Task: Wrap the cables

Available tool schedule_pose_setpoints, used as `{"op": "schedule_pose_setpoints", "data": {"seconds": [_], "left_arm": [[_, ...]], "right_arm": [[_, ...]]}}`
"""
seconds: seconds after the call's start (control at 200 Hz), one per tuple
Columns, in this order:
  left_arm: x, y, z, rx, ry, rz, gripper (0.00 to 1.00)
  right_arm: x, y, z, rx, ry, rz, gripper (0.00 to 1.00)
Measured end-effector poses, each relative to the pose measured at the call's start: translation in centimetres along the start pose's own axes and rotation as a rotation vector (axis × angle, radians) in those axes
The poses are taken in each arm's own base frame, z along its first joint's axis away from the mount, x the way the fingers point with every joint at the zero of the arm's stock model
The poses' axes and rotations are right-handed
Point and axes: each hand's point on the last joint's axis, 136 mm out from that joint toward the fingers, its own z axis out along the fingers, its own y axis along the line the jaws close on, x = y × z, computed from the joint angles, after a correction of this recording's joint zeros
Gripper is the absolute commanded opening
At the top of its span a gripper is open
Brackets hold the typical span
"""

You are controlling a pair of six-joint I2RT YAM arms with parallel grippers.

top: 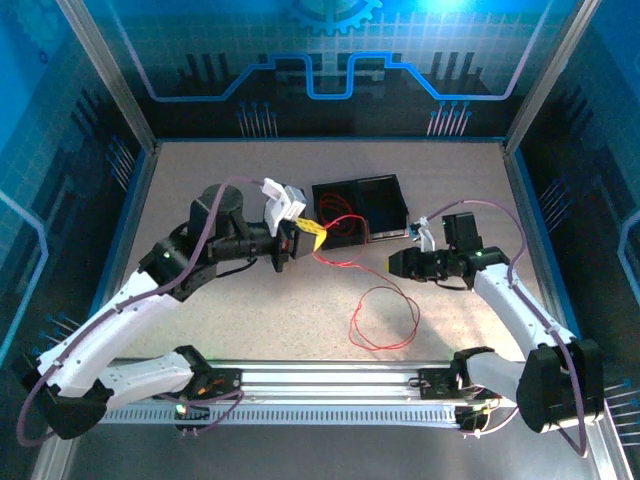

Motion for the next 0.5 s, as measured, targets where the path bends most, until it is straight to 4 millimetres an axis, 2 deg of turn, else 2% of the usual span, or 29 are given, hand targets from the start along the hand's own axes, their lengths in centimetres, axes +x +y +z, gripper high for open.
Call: {"op": "schedule_pose_setpoints", "data": {"seconds": [0.3, 0.5], "left_arm": [[-1.7, -1.2, -0.8, 0.123, -0.029, 0.110, 0.00], [-3.2, -0.1, -0.7, 0.186, -0.038, 0.140, 0.00]], "right_arm": [[0.5, 0.0, -1.0, 0.046, -0.022, 0.006, 0.46], [1.6, 0.8, -1.2, 0.004, 0.026, 0.045, 0.43]]}}
